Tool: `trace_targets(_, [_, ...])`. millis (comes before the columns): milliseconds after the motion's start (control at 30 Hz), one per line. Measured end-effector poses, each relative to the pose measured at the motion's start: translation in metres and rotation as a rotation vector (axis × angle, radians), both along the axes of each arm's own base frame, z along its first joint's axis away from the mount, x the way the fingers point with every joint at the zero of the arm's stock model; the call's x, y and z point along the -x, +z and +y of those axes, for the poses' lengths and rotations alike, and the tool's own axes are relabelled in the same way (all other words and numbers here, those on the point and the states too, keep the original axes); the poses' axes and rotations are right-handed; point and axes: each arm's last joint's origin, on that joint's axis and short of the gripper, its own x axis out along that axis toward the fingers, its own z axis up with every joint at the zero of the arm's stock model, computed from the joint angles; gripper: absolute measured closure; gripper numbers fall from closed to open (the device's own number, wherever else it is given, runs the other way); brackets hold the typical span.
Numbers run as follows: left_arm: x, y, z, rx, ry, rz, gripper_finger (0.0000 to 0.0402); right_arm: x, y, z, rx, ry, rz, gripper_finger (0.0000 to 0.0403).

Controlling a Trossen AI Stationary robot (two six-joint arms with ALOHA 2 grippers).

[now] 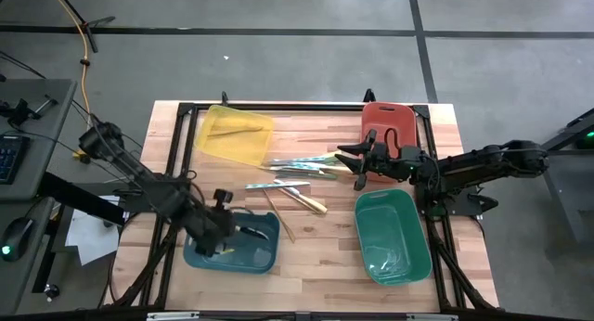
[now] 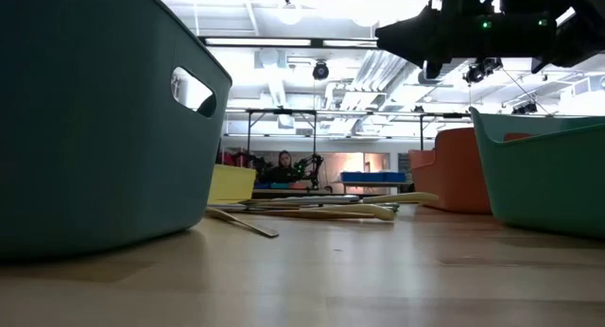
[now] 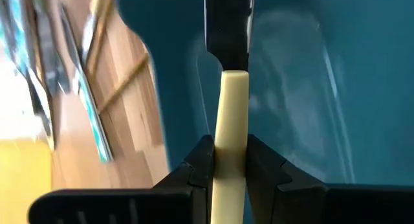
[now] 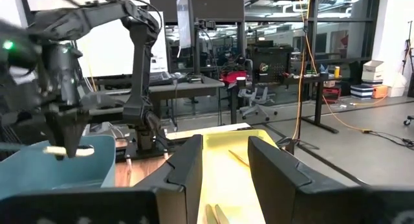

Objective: Sort silverware by color (type)
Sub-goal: Put the yellow knife into the blue bin

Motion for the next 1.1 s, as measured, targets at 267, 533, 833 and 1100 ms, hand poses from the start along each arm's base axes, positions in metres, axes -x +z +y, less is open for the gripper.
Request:
trace_targets(267, [-0.01, -0.026, -0.007, 0.013, 0.026, 0.188, 0.0362, 0.0, 0.001, 0.0, -0.013, 0.002, -0.012, 0.0295])
trace_targets(533, [-0.02, -0.046, -0.005, -0.039, 0.005, 0.305, 0.0362, 0.0, 0.001, 0.0, -0.006, 0.001, -0.01, 0.0295])
trace_targets(833, [-0.031, -0.071, -0.001, -0.069, -0.059, 0.467, 0.0362, 0.0, 0.001, 0.0, -0.006, 0.001, -0.009, 0.0295])
trace_targets(1100, [-0.035, -0.086, -0.003, -0.093, -0.071, 0.528, 0.0349, 0.0, 0.001, 0.0, -0.006, 0.001, -0.009, 0.0295])
